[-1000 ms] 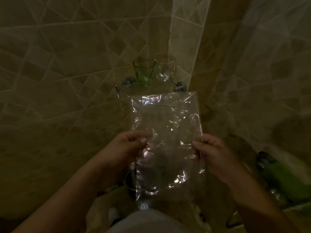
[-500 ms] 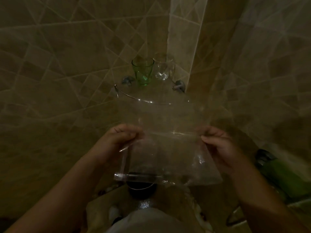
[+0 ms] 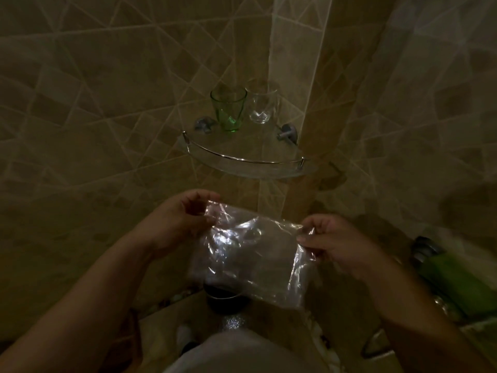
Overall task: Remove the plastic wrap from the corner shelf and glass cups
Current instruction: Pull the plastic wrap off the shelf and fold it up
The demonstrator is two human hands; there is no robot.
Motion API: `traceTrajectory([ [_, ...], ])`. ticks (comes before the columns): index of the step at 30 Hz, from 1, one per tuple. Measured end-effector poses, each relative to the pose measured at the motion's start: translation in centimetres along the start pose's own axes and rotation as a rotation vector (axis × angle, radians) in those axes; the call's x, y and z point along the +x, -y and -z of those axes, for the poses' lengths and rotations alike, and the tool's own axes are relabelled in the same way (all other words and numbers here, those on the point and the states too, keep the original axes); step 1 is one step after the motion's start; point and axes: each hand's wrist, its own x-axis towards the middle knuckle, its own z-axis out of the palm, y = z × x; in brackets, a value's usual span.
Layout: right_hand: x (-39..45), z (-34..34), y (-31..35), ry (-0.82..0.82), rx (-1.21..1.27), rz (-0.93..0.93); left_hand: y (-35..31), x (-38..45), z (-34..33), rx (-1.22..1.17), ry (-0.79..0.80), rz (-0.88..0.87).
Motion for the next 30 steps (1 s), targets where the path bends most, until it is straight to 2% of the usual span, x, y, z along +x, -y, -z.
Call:
traceTrajectory([
  [3, 0.5, -0.8, -0.7, -0.108, 0.086, -0.012, 0.4, -0.2, -0.5, -0.207, -0.264, 0.035],
  [6, 1.1, -2.3, -2.1, -0.225, 0.179, -0.036, 2.3, -1.9, -3.1, -0.074, -0.396, 0.145],
  [9, 1.6, -4.4, -4.0, -0.264, 0.195, -0.093, 5.1, -3.6, -7.3, -0.210, -0.375, 0.267],
  [12, 2.2, -7.0, -5.9, -0.244, 0.243, -0.120, 7.4, -3.7, -9.7, -0.496, -0.358, 0.520],
  [15, 3.1, -9.3, -7.7, -0.204, 0.375, -0.179, 9.5, -3.2, -9.7, -0.736, -0.244, 0.744],
  [17, 3.9, -10.2, -9.0, -0.185, 0.456, -0.229, 11.1, -2.9, -9.0, -0.856, -0.229, 0.776],
  [23, 7.5, -12.0, -13.6, -0.179, 0.671, -0.376, 16.8, -1.5, -5.8, -1.048, -0.334, 0.895],
  [26, 10.1, -12.9, -16.8, -0.170, 0.570, -0.497, 20.6, 0.2, -4.2, -1.058, -0.342, 0.916],
  [30, 14.6, -13.7, -22.2, -0.164, 0.235, -0.607, 27.1, 3.3, -1.0, -0.855, -0.404, 0.965],
])
